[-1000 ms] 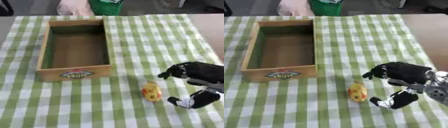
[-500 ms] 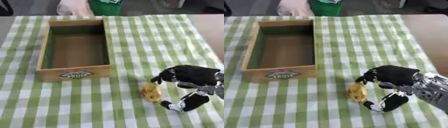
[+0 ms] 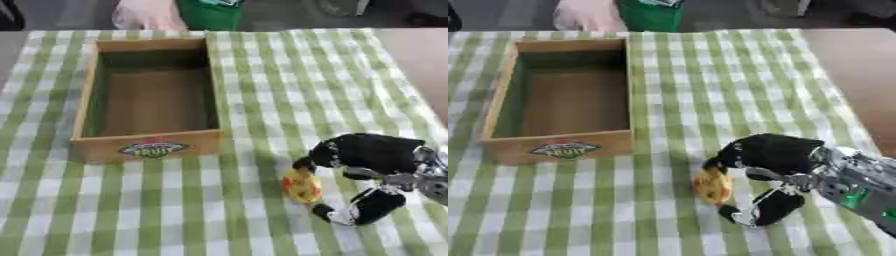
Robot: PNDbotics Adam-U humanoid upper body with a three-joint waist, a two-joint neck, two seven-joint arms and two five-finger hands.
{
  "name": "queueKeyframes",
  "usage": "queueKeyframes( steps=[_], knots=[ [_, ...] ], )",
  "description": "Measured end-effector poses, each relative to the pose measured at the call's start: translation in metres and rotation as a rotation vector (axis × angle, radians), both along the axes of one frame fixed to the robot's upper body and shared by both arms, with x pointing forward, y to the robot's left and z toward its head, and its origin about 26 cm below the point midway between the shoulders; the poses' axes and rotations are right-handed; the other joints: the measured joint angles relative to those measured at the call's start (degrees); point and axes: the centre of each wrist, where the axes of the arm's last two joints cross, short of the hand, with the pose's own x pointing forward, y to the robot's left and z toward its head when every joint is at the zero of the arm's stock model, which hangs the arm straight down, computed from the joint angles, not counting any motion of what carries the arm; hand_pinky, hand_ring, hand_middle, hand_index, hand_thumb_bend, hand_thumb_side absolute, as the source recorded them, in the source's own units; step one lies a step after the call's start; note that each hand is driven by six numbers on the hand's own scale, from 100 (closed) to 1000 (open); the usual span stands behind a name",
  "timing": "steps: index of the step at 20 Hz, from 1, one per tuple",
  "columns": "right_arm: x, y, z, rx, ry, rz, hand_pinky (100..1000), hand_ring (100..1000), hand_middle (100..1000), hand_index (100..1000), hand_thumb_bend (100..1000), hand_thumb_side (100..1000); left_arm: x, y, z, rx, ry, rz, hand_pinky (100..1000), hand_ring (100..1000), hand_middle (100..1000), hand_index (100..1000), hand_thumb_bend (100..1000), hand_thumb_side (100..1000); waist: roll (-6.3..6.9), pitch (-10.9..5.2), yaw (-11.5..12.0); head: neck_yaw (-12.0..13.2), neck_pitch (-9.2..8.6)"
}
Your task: Pick up objects on the table and place them in the box.
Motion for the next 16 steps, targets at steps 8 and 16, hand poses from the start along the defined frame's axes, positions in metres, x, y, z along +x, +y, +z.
queueKeyframes(
  steps=[8, 16],
  knots=[
    [-0.0006, 0.0007, -0.0026, -0.032, -0.062, -0.024, 727, 804, 650, 930, 290, 586, 0.0000, -0.0001, -0.0001, 0.001, 0.000, -0.002, 449, 429, 501, 691, 100, 702, -0.04, 0.50, 0.30, -0.19, -0.06],
    [-0.0006, 0.0032, -0.0047, -0.037, -0.070, -0.039, 697, 767, 557, 842, 237, 538, 0.0001, -0.0014, -0.0012, -0.006, 0.003, -0.008, 449, 429, 502, 692, 100, 704, -0.07, 0.94, 0.84, -0.56, -0.52]
  ],
)
